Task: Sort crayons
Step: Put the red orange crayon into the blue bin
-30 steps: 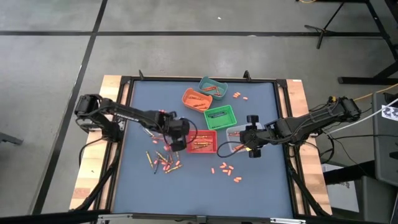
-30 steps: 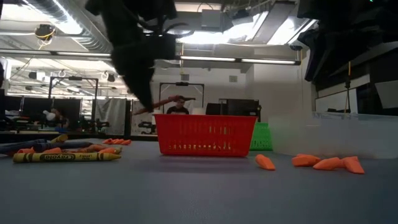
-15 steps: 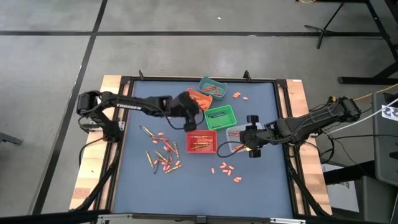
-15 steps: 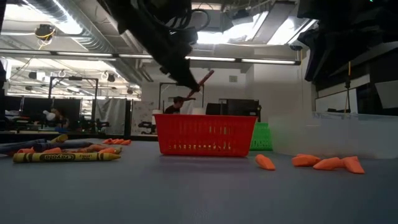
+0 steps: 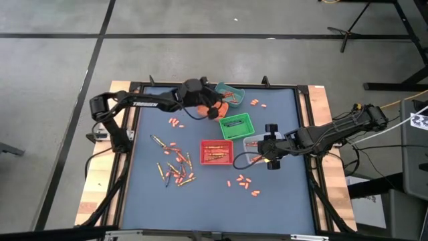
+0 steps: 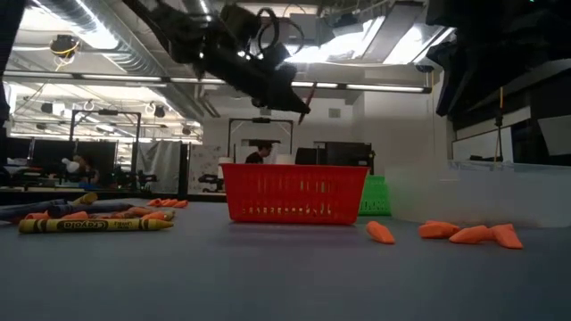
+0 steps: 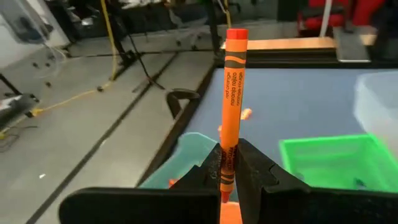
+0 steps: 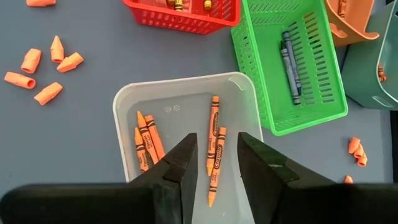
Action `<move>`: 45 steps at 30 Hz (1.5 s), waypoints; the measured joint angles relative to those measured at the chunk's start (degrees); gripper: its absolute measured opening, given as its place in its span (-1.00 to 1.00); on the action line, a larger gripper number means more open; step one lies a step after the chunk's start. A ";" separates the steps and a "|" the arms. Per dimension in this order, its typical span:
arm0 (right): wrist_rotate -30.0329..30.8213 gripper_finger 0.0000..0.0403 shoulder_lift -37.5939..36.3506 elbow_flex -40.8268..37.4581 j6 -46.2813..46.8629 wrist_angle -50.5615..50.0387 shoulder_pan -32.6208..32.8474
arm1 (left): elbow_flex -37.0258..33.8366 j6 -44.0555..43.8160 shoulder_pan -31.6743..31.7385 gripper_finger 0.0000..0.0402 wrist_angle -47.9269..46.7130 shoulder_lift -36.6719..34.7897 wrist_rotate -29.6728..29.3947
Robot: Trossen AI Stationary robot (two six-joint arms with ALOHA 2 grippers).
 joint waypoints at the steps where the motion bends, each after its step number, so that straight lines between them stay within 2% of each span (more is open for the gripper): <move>1: -0.07 -0.44 0.00 0.00 0.02 0.17 -0.02 | 0.00 0.02 0.72 -0.96 1.75 0.97 0.03; 8: -0.09 -0.44 0.00 0.00 0.00 1.77 -0.02 | 0.00 -0.04 4.39 -0.96 11.38 8.15 0.00; 14: -0.10 -0.44 0.00 0.00 0.00 2.12 -0.01 | 0.00 -0.03 6.02 -0.94 12.31 12.65 -0.95; 20: -0.11 -0.44 0.00 0.00 0.00 2.12 -0.02 | 0.00 -0.02 6.54 -0.91 12.98 15.76 -5.67; 45: -0.11 -0.44 0.00 0.00 -0.01 2.15 -0.02 | -0.07 -0.57 6.65 -0.87 13.96 16.14 -6.62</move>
